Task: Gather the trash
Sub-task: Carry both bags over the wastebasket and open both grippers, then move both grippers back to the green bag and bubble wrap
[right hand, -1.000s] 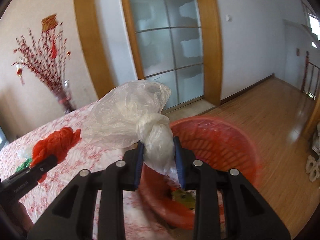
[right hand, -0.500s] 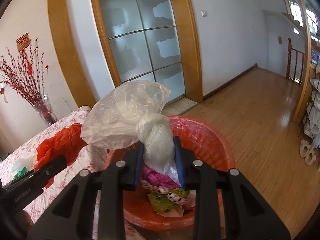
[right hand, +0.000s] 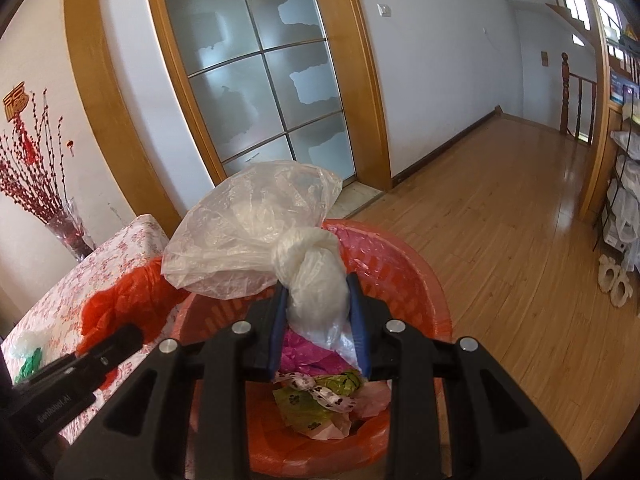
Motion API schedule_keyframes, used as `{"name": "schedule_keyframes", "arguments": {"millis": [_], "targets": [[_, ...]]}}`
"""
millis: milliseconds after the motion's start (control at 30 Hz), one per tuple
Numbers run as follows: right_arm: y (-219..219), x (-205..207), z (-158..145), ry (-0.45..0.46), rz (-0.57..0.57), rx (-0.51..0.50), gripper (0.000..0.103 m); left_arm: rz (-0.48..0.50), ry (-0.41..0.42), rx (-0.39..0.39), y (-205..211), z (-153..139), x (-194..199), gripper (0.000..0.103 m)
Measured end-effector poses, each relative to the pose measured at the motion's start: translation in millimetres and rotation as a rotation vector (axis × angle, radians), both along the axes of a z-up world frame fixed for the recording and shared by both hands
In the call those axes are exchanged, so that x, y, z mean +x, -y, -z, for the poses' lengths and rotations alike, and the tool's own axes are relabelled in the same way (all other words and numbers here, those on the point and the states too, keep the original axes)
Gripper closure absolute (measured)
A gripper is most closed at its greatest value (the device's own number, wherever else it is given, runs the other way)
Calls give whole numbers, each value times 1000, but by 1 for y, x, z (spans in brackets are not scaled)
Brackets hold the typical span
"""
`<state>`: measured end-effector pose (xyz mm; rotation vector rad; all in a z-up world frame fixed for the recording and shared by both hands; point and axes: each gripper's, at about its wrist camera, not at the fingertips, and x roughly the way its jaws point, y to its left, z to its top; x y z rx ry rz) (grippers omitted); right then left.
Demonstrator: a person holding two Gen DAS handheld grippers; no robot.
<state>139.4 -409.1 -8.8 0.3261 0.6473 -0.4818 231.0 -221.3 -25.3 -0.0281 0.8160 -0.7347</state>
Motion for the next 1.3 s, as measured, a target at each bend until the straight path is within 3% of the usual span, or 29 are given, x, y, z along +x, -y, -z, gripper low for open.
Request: {"name": "schedule_keyframes", "arguments": {"millis": [300, 367, 433, 567, 800, 933, 1300], "targets": [[15, 6, 11, 8, 13, 44, 71, 27, -51, 19, 17, 17, 8, 73], [17, 6, 12, 13, 16, 52, 71, 24, -59, 25, 18, 20, 9, 66], [20, 7, 15, 12, 17, 62, 67, 16, -63, 31, 17, 22, 10, 50], [23, 7, 22, 1, 27, 66, 59, -8, -74, 42, 10, 27, 13, 45], [19, 3, 26, -20, 49, 35, 42, -100, -53, 82, -18, 30, 14, 34], [13, 2, 26, -30, 44, 23, 41, -140, -35, 103, -38, 27, 12, 29], [-25, 11, 10, -37, -31, -12, 40, -286, 22, 150, -115, 11, 12, 28]]}}
